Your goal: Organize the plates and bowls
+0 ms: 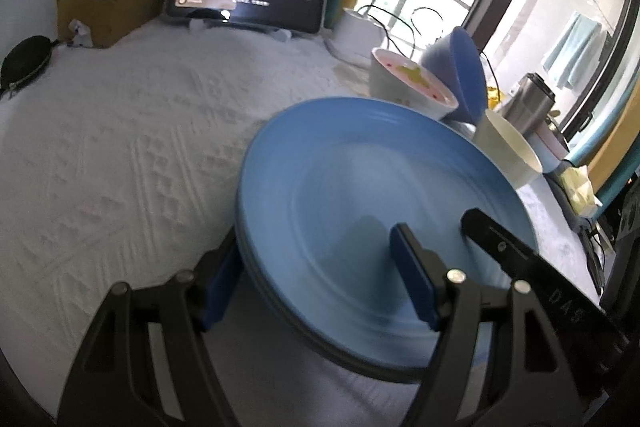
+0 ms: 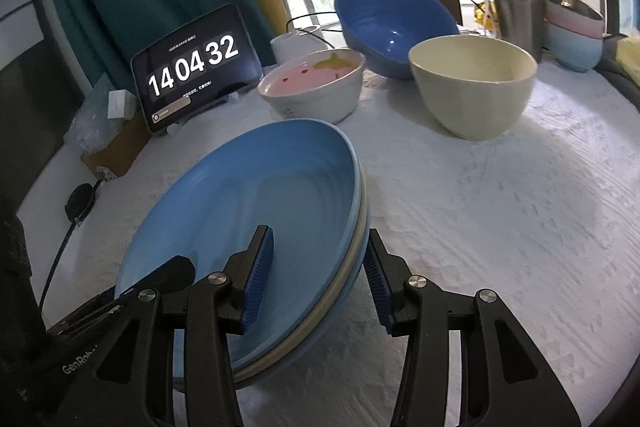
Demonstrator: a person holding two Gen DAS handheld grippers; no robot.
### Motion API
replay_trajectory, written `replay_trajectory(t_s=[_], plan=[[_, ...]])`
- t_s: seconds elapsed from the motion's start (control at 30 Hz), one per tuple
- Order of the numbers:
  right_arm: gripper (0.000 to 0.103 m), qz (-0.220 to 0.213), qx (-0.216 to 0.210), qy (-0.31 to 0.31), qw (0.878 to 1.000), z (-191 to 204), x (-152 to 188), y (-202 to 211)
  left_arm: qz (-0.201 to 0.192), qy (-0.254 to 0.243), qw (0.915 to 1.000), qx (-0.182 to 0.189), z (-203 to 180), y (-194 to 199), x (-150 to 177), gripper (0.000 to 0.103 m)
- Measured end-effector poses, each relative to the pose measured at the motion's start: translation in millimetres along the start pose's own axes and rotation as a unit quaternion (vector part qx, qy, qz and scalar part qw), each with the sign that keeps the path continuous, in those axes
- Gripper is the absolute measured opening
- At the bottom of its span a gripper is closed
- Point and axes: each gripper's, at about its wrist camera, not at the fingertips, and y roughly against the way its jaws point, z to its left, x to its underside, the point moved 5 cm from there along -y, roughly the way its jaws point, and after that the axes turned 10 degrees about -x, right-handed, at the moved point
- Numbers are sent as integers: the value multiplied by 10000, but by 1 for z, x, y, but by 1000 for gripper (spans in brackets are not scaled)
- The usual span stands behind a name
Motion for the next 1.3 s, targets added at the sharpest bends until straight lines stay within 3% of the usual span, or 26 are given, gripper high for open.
replay_trajectory(t_s=[0.4,0.73,1.3], plan=[[49,257,-159,156,9994,14,-9,-31,98,315,9991,-258,22,-13,-13,73],[58,549,-172,29,9983,10,-6,-46,57,85,9989,-467,16,-15,-12,73],[58,582,-401,-154,9974,4,-4,-45,54,-23,9980,-632,12,-16,-11,74]])
